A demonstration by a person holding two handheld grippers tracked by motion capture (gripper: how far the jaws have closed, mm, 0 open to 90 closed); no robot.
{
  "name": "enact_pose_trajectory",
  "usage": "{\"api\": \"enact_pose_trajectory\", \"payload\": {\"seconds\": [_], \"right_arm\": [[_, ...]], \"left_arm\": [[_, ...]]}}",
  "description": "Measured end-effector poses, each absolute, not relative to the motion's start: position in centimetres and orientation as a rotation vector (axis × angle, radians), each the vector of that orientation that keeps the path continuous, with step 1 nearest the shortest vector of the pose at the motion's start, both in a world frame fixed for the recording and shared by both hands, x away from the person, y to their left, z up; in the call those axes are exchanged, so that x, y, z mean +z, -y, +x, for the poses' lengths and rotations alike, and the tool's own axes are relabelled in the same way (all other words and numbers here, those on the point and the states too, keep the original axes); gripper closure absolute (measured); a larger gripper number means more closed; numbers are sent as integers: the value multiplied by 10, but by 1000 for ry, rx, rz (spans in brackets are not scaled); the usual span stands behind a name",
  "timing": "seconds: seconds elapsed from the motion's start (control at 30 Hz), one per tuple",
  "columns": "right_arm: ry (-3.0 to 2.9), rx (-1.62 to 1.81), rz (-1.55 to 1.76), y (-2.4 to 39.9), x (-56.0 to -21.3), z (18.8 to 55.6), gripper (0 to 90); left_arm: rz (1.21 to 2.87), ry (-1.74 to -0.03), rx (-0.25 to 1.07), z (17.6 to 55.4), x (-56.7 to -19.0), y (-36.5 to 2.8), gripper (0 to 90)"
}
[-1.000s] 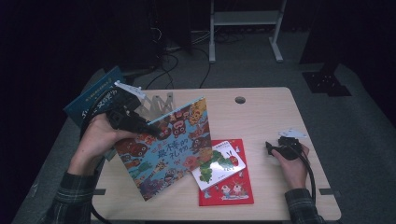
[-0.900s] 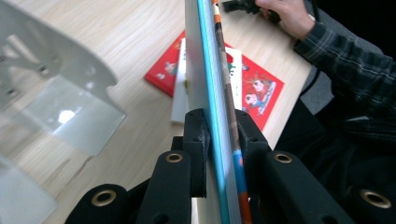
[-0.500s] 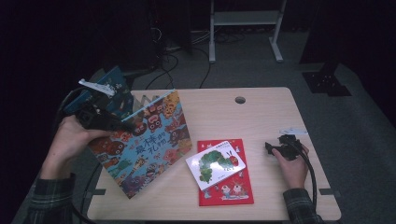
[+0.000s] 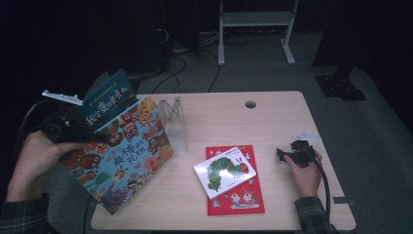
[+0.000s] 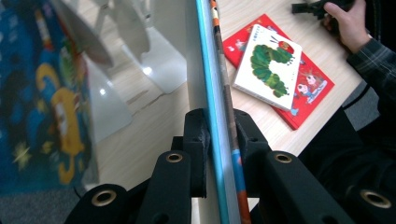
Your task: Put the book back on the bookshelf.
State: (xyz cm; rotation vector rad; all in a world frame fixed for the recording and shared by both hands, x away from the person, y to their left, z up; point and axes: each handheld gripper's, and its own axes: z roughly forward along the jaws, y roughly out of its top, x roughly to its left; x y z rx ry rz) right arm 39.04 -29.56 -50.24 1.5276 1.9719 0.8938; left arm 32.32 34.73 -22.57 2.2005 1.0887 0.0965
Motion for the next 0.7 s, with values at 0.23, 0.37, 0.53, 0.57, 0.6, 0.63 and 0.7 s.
{"api": "enact_pose_trajectory", "payload": {"seconds": [0.23,0.37,0.53,0.57,0.6,0.63,0.7], "right_arm": [[-1970,893,1530,296,-502,391,197],[-1969,892,1531,296,-502,391,198],[-1969,892,1531,296,-502,391,198],[-1969,892,1531,296,-502,391,198],[-1969,892,1531,296,-502,391,198],[-1968,892,1531,296,-502,391,198],[-1968,892,1531,296,-502,391,198]], "left_arm": [[2179,-1171,138,319,-227,-372,775],[2166,-1210,153,317,-227,-384,776],[2168,-1244,174,316,-229,-391,777],[2166,-1253,180,316,-229,-393,777],[2167,-1258,185,316,-230,-393,777],[2164,-1267,191,316,-230,-394,777],[2166,-1281,217,316,-230,-395,777]]}}
